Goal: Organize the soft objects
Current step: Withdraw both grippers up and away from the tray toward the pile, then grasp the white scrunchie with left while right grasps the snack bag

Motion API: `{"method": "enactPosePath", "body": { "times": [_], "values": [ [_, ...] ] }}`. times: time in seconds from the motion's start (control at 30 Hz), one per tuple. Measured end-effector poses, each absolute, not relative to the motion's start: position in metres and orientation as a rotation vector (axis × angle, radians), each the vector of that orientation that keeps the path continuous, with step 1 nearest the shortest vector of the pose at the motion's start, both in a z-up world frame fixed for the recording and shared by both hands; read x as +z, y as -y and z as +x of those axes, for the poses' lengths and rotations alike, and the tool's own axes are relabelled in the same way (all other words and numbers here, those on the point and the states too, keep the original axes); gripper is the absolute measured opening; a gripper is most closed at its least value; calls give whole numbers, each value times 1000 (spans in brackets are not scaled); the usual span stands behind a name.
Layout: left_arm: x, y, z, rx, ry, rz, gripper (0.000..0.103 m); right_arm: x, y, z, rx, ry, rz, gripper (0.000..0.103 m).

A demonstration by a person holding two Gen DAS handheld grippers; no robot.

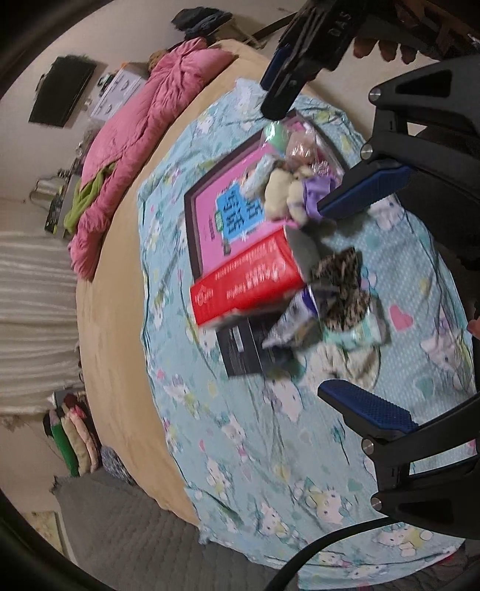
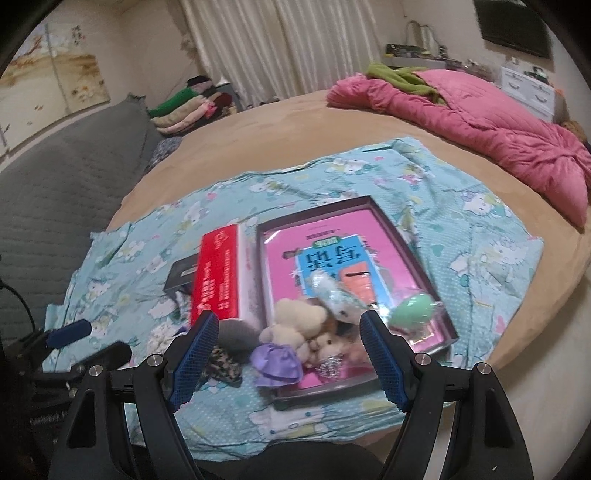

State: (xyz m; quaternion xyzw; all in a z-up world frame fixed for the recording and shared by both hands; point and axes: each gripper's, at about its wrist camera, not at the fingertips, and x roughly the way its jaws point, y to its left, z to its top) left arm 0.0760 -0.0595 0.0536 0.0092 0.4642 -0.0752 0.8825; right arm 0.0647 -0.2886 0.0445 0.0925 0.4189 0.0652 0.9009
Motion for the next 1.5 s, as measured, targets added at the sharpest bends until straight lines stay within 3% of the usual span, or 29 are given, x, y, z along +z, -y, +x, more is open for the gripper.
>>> {"method": "enactPosePath", "body": {
  "times": [0.67, 1.5],
  "values": [
    [9, -32, 76, -11, -1028, -91, 89, -3, 176, 56, 304, -980, -22, 80],
    [-65, -50, 86, -31, -1147, -186, 89, -72, 147, 94, 221, -1079, -115, 80]
  ]
}}
